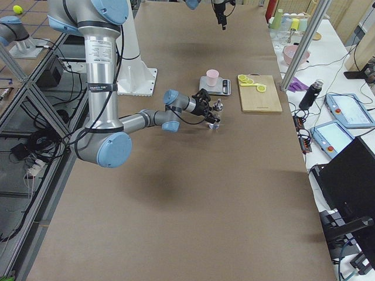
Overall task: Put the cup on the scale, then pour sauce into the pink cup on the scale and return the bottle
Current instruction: 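Grasp the sauce bottle with the right gripper and lift it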
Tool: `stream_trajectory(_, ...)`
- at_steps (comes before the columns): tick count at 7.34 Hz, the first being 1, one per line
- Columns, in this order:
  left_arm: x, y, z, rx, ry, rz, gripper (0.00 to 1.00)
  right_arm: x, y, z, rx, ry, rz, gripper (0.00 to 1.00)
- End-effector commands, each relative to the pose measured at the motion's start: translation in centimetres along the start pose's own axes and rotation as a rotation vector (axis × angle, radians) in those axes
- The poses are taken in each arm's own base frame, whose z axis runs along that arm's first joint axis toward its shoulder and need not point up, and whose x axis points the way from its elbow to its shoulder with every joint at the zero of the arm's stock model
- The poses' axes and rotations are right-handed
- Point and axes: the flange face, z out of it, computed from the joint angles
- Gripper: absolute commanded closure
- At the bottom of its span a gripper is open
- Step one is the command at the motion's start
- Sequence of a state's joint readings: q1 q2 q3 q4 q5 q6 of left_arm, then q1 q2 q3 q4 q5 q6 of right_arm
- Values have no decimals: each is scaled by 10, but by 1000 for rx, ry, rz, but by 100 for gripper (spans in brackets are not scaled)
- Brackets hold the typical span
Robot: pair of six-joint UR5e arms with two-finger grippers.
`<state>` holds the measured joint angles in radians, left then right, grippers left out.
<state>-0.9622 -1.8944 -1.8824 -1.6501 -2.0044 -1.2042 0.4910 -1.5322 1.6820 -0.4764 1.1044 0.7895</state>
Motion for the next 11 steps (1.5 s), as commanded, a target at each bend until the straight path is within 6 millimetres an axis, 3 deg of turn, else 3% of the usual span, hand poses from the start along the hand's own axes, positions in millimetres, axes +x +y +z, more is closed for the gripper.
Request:
stream_trajectory(1, 0, 0, -2, 1, 2, 0, 1, 6, 18, 18, 38, -37, 24, 6)
stream_trajectory(5, -2, 1, -1, 0, -1, -1, 1, 1, 12, 22, 58, -55, 39, 10)
stream_trajectory(6, -2, 1, -1, -1, -2, -2, 1, -2, 10, 23, 62, -59, 42, 21)
stream_trajectory(8, 0, 1, -2, -1, -1, 0, 1, 0, 6, 23, 68, -56, 37, 59)
stream_trajectory(10, 5, 2, -5, 1, 7, 3, 1, -9, -12, 27, 99, -62, -20, 74)
stream_trajectory(11, 5, 2, -5, -1, 7, 5, 1, -1, -26, 27, 105, -61, -27, 78)
